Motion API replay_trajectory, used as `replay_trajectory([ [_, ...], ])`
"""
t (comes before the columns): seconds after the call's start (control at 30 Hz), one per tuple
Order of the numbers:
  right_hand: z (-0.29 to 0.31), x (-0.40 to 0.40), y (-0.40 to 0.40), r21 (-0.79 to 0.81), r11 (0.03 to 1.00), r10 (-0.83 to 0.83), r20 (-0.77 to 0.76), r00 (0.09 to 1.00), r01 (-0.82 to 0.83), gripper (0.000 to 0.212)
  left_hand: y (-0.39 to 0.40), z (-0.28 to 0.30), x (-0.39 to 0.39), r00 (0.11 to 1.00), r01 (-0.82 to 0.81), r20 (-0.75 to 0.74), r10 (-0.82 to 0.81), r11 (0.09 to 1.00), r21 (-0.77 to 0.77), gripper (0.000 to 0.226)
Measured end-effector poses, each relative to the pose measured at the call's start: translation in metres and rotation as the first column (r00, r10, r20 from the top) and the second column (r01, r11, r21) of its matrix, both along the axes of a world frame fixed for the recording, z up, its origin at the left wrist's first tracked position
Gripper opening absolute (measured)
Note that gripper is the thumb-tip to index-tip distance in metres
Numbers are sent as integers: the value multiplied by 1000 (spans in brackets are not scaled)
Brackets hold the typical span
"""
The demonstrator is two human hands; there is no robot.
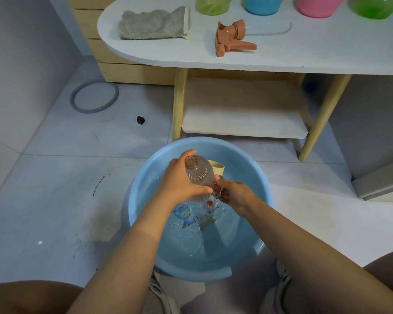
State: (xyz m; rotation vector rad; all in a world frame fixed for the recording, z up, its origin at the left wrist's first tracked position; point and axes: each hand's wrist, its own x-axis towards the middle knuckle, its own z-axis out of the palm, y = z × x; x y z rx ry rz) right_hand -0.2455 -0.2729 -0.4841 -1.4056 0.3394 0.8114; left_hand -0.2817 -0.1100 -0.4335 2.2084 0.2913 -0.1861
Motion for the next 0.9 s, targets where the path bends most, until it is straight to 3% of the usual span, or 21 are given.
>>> replay_trajectory([
  [0.13, 1, 2, 2, 41, 999, -26, -39, 999, 28, 23, -7, -8, -4, 986, -144, 80, 148, 988, -57, 113],
  [0.27, 5, 2, 1, 16, 1000, -14, -19, 1000, 14, 22, -9, -10, -5, 974, -191, 100, 203, 975, -117, 90],
  [0.33, 4, 2, 1, -52, 999, 19, 32, 999, -17, 23, -8, -9, -5, 976, -192, 84, 203, 974, -123, 82],
  [0.4, 6, 2, 2, -238, 969, 108, 167, 980, -66, 30, -6, -9, -5, 975, -202, 68, 210, 973, -110, 76],
  [0.47, 9, 6, 2, -570, 816, 347, 348, 871, -98, 41, -6, -10, -7, 975, -211, 58, 216, 975, -73, 79],
  [0.53, 17, 7, 0, -836, 548, 602, 401, 691, 8, 44, -5, -14, -10, 975, -217, 39, 219, 975, -43, 84],
  [0.63, 19, 13, -2, -934, 303, 818, 356, 452, 187, 40, -1, -18, -15, 970, -241, 0, 241, 970, -28, 84],
  [0.73, 21, 14, 2, -936, 162, 942, 240, 233, 312, 40, 2, -21, -21, 964, -264, -18, 264, 964, -17, 82],
  [0.8, 24, 17, 3, -943, 105, 973, 164, 165, 315, 48, 4, -22, -24, 963, -269, -21, 268, 963, -11, 80],
  [0.9, 30, 21, 2, -952, 101, 989, 128, 79, 289, 36, 6, -22, -25, 961, -277, -15, 277, 961, -17, 79],
])
